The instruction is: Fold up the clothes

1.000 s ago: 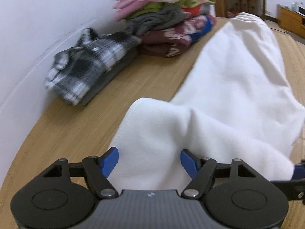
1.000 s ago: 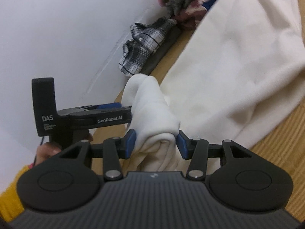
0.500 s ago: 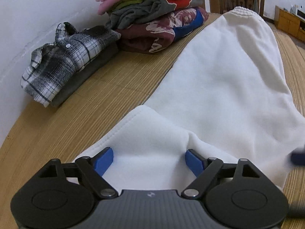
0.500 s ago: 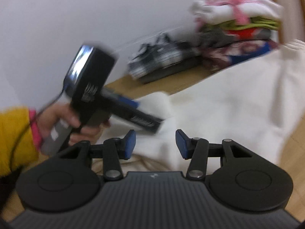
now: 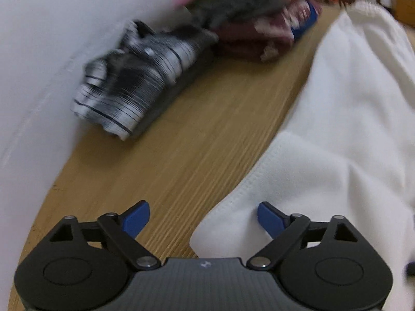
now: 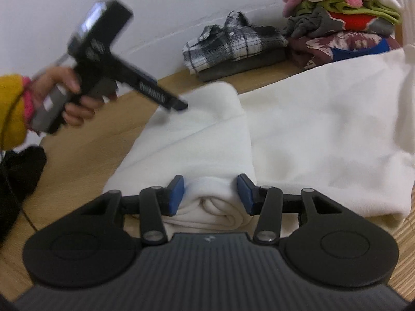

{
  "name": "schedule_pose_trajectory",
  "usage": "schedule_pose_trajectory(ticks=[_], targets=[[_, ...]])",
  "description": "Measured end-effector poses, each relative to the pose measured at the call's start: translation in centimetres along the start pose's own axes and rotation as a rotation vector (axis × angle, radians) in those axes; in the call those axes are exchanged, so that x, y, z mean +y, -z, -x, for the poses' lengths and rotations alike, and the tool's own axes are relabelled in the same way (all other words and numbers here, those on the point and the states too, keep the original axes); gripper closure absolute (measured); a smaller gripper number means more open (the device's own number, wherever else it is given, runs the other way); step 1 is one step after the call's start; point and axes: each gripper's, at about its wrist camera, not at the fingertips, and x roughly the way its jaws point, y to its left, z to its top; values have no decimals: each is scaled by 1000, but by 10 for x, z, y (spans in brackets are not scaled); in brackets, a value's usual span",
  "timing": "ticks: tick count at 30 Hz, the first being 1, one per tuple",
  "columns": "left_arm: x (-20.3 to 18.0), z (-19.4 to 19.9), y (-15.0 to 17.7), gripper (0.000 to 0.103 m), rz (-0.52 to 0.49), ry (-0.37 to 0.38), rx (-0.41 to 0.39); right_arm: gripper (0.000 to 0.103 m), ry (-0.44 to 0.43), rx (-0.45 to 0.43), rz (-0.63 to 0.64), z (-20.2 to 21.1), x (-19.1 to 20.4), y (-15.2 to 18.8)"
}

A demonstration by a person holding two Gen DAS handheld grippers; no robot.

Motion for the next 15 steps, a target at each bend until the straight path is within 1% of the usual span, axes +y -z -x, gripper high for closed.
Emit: schedule_pose_trajectory(ticks=[1, 2, 4, 5, 7, 9, 13, 15], targets=[[-1, -7, 0, 6, -25, 8, 4, 51, 12, -11, -26, 5, -1, -1], [-2, -9, 0, 5, -41, 10, -4, 48, 32, -24, -61, 11, -4, -2], [1, -10, 0, 5, -56, 30, -18, 46, 77, -32, -131, 29, -11, 0], [4, -10, 2, 5, -56, 44, -25, 42, 90, -20, -157, 37, -11, 4], [12, -8, 6, 6, -53, 74, -41, 42, 92, 24, -203, 50, -7, 12], [23, -3, 11, 8, -36, 113, -59, 42, 77, 71, -235, 50, 6, 22], [52, 11, 23, 8, 9, 190, -95, 42, 75, 116, -191, 29, 43, 37], [60, 10, 30, 8, 0, 205, -88, 42, 73, 121, -150, 16, 64, 43]])
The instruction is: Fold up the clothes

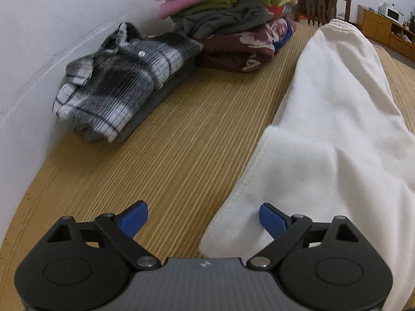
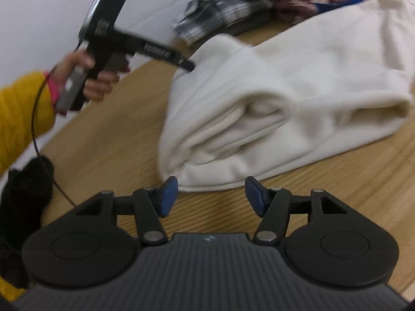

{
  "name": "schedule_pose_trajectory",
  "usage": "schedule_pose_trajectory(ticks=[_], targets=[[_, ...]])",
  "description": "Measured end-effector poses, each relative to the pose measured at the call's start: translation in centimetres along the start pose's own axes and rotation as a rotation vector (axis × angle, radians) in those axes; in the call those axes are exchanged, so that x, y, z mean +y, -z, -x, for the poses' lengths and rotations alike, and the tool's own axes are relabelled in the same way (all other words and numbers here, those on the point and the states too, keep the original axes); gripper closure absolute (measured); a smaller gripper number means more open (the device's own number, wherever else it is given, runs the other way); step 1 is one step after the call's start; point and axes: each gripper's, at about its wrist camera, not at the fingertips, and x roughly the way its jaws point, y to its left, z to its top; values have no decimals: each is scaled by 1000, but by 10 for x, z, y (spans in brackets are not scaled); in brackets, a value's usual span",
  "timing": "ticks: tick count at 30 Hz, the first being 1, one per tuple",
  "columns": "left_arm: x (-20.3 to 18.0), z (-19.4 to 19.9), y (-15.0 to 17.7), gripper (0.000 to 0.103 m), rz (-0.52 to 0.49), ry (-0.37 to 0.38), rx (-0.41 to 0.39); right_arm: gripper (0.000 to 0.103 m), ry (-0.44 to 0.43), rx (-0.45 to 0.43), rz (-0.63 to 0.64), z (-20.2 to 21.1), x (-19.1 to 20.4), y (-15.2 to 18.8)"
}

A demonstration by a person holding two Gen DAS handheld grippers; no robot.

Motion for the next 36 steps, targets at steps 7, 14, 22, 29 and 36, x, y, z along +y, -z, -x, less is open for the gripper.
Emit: schedule_pose_trajectory(ticks=[7, 14, 22, 29, 36], targets=[[-13, -17, 2, 9, -22, 26, -16, 42, 210, -104, 300, -33, 67, 19], [-11, -8, 1, 10, -60, 36, -32, 58, 305, -101, 300, -58, 74, 15], [3, 30, 46, 10, -180, 69, 30, 75, 91, 49, 89, 0, 10, -2], [-82, 43, 96, 13, -357, 295, 44, 75, 49, 123, -100, 76, -41, 25], [-145, 50, 108, 19, -395, 427, 8, 75, 101, 100, -110, 97, -46, 41]])
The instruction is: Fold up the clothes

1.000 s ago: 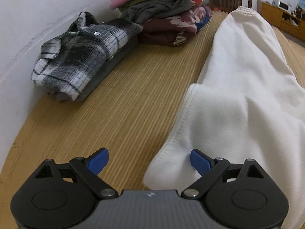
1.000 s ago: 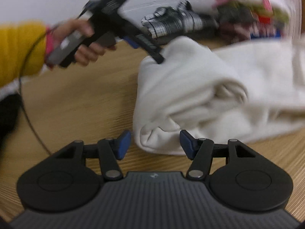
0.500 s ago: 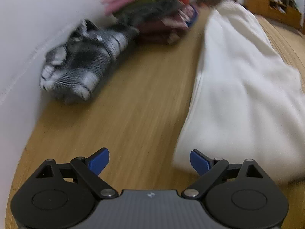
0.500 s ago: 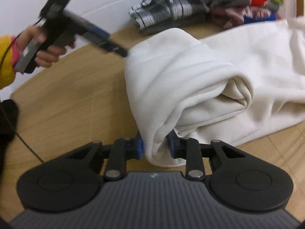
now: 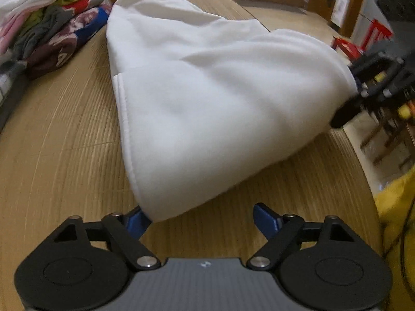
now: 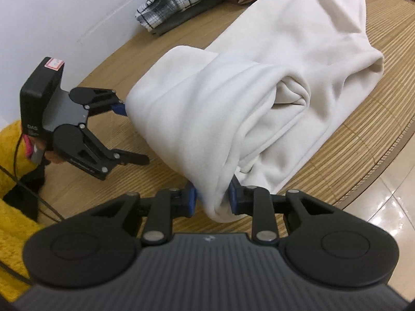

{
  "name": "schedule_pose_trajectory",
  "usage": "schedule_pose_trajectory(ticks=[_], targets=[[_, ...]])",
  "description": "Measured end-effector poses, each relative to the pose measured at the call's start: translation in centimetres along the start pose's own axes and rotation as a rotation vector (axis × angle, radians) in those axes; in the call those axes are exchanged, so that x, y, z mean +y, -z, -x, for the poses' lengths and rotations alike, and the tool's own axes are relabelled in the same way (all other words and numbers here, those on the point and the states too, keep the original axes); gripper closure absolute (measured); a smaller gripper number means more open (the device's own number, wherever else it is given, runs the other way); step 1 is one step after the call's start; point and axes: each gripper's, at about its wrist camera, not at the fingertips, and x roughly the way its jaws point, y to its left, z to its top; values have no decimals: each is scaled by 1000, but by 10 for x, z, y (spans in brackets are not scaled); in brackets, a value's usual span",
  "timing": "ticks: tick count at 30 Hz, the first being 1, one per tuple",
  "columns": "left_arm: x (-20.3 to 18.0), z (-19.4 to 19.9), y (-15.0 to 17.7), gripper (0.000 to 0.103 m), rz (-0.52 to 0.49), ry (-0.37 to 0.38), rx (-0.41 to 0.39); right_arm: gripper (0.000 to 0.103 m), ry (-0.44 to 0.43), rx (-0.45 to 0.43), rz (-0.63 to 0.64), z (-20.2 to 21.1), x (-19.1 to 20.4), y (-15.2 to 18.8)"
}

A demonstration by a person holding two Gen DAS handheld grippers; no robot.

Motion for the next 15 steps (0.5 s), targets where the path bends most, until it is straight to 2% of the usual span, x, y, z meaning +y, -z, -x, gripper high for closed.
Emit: schedule_pose_trajectory(ticks=[3, 5, 8, 10, 12, 15], targets=[[1, -4, -4, 27, 67, 19, -6, 75, 24, -9, 14, 5, -3, 3], [-4, -5, -9, 28, 100, 35, -8, 75, 47, -14, 17, 13, -4, 7], [-29, -13, -17, 26, 49, 3, 14, 74, 84, -21, 11, 19, -6, 9], [-46, -19, -21, 19, 12, -38, 33, 73, 108, -19, 32, 22, -7, 10], [-53, -22, -21, 16, 10, -62, 31, 72, 130, -19, 54, 19, -2, 11], [-45, -24, -22, 17, 71, -54, 38, 71, 158, -18, 93, 17, 5, 13]])
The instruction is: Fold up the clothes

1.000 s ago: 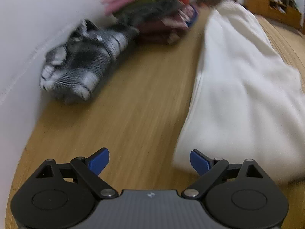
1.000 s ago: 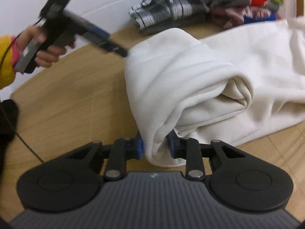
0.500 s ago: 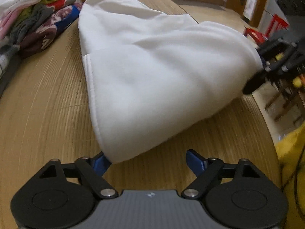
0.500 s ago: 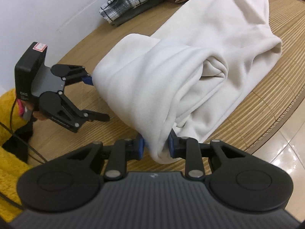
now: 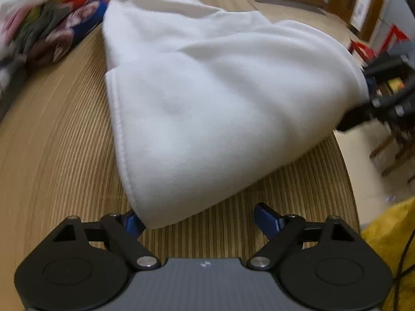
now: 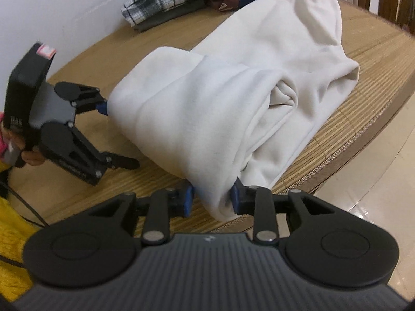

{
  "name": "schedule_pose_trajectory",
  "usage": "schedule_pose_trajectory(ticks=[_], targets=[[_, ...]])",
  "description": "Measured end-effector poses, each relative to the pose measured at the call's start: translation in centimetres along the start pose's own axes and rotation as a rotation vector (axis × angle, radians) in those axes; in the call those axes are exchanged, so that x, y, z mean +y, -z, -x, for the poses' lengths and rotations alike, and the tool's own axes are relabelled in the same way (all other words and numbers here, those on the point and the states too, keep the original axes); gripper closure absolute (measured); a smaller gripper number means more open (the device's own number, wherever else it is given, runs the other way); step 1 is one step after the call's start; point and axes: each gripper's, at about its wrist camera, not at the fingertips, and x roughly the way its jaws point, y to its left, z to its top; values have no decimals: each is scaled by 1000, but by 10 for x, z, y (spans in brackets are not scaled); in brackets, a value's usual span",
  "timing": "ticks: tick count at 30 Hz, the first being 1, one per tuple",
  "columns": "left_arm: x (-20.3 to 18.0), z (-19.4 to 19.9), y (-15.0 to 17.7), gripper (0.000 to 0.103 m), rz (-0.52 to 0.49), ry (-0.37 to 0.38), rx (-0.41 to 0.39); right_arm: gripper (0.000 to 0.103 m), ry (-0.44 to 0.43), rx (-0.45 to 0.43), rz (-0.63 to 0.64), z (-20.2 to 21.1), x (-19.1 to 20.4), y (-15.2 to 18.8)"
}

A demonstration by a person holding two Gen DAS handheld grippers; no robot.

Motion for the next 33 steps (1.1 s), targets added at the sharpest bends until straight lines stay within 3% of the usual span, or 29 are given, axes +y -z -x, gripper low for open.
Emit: schedule_pose_trajectory(ticks=[8, 16, 25, 29, 33], targets=[[5, -2, 1, 16, 41, -13, -2, 59, 13, -12, -26, 16, -1, 6], [1, 2, 5, 14, 66, -24, -2, 58, 36, 9, -44, 15, 1, 20], [2, 16, 21, 17, 65, -98, -2, 58, 103, -54, -4, 0, 11, 35], [10, 15, 18, 21, 128, -94, -18, 56, 116, -81, 5, -5, 13, 41], [7, 10, 11, 22, 111, -101, -49, 57, 134, -117, 49, -1, 15, 45]])
